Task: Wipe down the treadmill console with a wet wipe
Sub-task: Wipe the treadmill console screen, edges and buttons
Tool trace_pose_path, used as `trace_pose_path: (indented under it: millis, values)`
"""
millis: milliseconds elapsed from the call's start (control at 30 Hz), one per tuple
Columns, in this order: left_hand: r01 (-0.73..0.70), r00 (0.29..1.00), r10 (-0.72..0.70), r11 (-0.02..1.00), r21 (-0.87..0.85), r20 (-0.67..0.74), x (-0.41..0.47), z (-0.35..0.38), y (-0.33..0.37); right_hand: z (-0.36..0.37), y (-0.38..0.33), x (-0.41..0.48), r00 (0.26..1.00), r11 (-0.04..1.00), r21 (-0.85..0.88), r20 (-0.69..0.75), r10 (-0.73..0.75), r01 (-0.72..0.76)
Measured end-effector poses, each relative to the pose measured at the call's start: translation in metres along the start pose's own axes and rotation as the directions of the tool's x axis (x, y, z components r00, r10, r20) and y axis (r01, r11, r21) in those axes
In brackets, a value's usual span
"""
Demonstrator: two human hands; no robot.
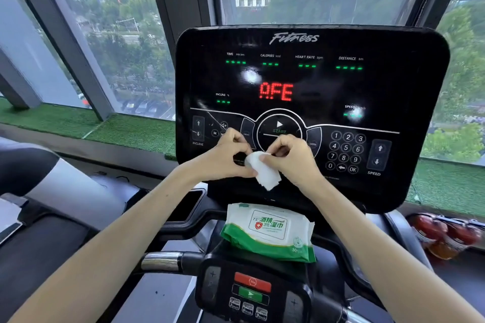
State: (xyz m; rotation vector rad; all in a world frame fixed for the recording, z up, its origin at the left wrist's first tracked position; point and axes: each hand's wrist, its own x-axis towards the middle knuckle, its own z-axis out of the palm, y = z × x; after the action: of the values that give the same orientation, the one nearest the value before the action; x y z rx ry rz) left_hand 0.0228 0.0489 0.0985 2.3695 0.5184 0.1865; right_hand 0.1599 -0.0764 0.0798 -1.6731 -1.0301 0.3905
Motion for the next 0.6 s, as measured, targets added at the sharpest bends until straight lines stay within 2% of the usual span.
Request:
trace_pose_path:
  millis: [67, 200, 233, 267, 333, 367, 433, 500, 600]
  values:
    - [0.017, 1.0, -0.017, 0.998, -0.052, -0.002, -0.002, -0.003, 0.003, -0.005, -0.002, 0.001, 0.998, 0.993, 0.112, 0.062, 0.022, -0.029]
    - [0.072, 0.996, -0.053, 0.959, -0.275, 0.075, -0.004, -0.008, 0.013, -0.013, -0.009, 0.001, 0.975, 0.985, 0.154, 0.217, 0.048, -0.083]
    - [0.088, 0.993, -0.059, 0.941, -0.326, 0.1, -0.004, -0.007, 0.015, -0.013, -0.011, 0.001, 0.97, 0.969, 0.218, 0.237, 0.061, -0.115]
    - [0.108, 0.992, -0.073, 0.921, -0.375, 0.107, -0.003, -0.005, 0.016, -0.014, -0.012, 0.001, 0.961, 0.916, 0.354, 0.259, 0.097, -0.188]
    - [0.153, 0.988, -0.143, 0.836, -0.528, 0.059, -0.001, -0.001, 0.015, -0.015, -0.012, 0.001, 0.928, 0.689, 0.631, 0.327, 0.18, -0.356]
    - [0.169, 0.981, -0.19, 0.757, -0.632, 0.035, 0.0, 0.001, 0.013, -0.015, -0.01, -0.001, 0.912, 0.628, 0.667, 0.357, 0.203, -0.401]
    - [0.171, 0.967, -0.254, 0.629, -0.758, 0.007, 0.001, 0.004, 0.01, -0.009, -0.006, -0.005, 0.893, 0.702, 0.569, 0.388, 0.229, -0.428]
    - [0.191, 0.956, -0.294, 0.63, -0.753, -0.003, 0.0, 0.007, 0.007, -0.003, -0.003, -0.008, 0.896, 0.766, 0.5, 0.386, 0.221, -0.404]
    - [0.21, 0.952, -0.307, 0.625, -0.752, 0.01, -0.003, 0.006, 0.004, -0.001, -0.006, -0.009, 0.89, 0.709, 0.568, 0.415, 0.192, -0.418]
